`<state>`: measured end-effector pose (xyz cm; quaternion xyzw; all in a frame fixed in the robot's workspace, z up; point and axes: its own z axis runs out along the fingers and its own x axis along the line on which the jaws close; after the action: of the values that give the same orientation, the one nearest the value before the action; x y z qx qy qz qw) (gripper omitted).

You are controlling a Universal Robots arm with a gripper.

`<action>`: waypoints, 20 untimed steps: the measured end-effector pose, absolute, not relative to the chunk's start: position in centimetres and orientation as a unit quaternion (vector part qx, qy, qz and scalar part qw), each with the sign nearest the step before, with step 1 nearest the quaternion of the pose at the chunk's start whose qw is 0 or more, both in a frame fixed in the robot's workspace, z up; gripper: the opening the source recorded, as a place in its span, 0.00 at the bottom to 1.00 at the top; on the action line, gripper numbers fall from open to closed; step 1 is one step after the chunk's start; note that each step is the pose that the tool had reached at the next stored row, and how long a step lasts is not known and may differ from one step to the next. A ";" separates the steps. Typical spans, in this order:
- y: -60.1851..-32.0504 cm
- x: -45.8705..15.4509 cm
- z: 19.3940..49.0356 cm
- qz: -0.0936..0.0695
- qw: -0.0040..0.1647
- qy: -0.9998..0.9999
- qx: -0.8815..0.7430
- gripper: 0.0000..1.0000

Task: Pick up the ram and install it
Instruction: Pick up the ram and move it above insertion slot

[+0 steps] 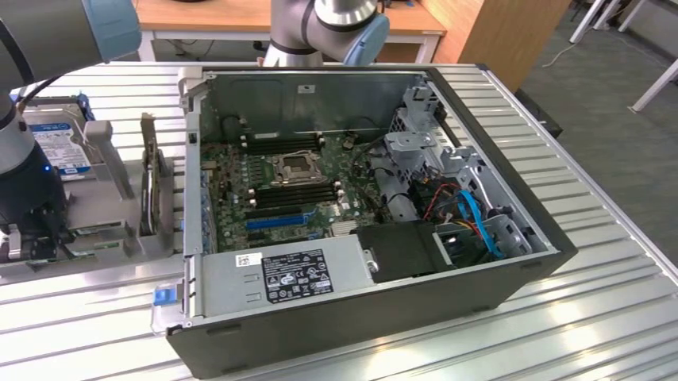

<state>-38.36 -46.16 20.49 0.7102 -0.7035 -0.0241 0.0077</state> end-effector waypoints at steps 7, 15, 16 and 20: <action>-46.2 -38.0 20.5 -0.024 0.008 -0.703 0.710 0.31; -46.2 -37.2 20.4 -0.024 0.008 -0.704 0.710 0.31; -46.2 -37.1 20.4 -0.024 0.008 -0.703 0.710 0.31; -46.2 -37.0 20.4 -0.024 0.008 -0.704 0.710 0.31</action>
<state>-37.01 -46.16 20.44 0.7102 -0.7036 -0.0240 0.0076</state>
